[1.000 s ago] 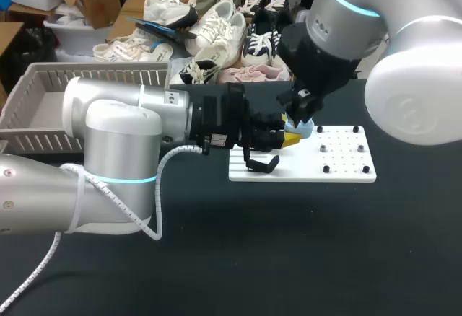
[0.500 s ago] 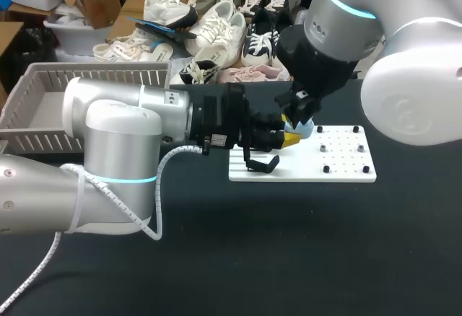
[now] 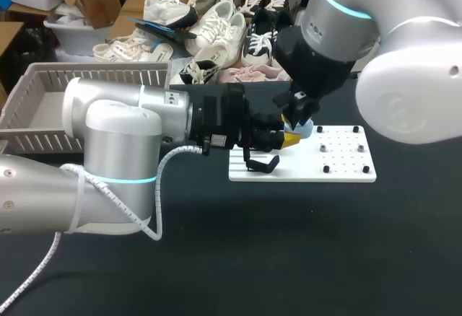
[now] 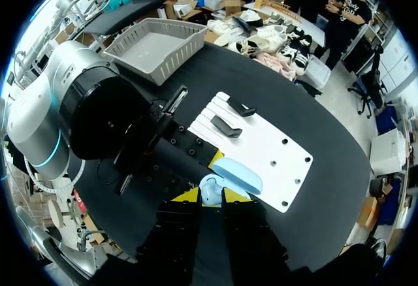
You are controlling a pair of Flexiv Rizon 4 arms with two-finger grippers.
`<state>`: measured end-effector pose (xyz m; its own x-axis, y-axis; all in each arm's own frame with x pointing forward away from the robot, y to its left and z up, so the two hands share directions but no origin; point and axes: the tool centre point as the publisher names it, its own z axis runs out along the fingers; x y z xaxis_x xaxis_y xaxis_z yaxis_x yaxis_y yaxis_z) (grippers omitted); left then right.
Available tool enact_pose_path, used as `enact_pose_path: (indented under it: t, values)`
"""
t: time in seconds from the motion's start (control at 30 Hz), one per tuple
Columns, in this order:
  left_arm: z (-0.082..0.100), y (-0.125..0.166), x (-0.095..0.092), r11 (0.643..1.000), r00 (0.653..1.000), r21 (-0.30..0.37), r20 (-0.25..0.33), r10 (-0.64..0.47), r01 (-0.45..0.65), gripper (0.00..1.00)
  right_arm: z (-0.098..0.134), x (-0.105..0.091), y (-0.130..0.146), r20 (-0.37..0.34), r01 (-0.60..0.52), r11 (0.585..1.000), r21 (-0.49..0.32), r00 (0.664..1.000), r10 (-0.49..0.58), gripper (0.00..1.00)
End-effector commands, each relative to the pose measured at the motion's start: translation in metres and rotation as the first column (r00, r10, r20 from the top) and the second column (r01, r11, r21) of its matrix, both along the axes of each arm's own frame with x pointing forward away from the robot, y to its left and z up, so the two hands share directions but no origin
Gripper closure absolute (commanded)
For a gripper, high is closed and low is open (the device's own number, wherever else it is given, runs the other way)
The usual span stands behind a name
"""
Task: Pick up each earbud case from the left stands, insert the matching earbuds, close the lid, and place the case in the box.
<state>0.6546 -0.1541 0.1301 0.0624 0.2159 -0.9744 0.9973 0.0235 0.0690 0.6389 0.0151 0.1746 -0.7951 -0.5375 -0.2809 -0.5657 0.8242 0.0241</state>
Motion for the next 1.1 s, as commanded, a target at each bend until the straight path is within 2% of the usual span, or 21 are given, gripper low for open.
enact_pose_path:
  t: [0.03,0.07,0.1,0.23,0.33,1.1]
  values:
    - [0.0005,-0.0012,-0.0012,1.000,1.000,-0.002,0.003,0.007,-0.007,1.00,-0.0007,0.0017,0.0014,-0.005,0.002,1.000,-0.003,1.000,-0.002,1.00]
    - [0.0005,-0.0012,-0.0012,1.000,1.000,-0.002,0.003,0.007,-0.007,1.00,-0.0004,0.0017,0.0014,-0.006,0.003,1.000,-0.002,1.000,-0.003,0.99]
    - [0.0005,-0.0012,-0.0012,1.000,1.000,-0.002,0.003,0.007,-0.007,1.00,0.0001,0.0016,0.0013,-0.005,0.002,1.000,-0.002,1.000,-0.002,0.88]
    - [0.0005,-0.0012,-0.0012,1.000,1.000,-0.002,0.003,0.007,-0.007,1.00,0.0011,0.0014,0.0003,-0.005,0.002,1.000,-0.001,1.000,-0.002,0.71]
    - [0.0005,-0.0012,-0.0012,1.000,1.000,-0.002,0.003,0.007,-0.007,1.00,0.0015,0.0014,-0.0006,-0.003,0.005,1.000,-0.002,1.000,-0.005,0.67]
    - [0.0005,-0.0012,-0.0012,1.000,1.000,-0.002,0.003,0.007,-0.007,1.00,0.0037,0.0023,0.0015,0.006,0.004,1.000,-0.010,1.000,-0.004,0.67]
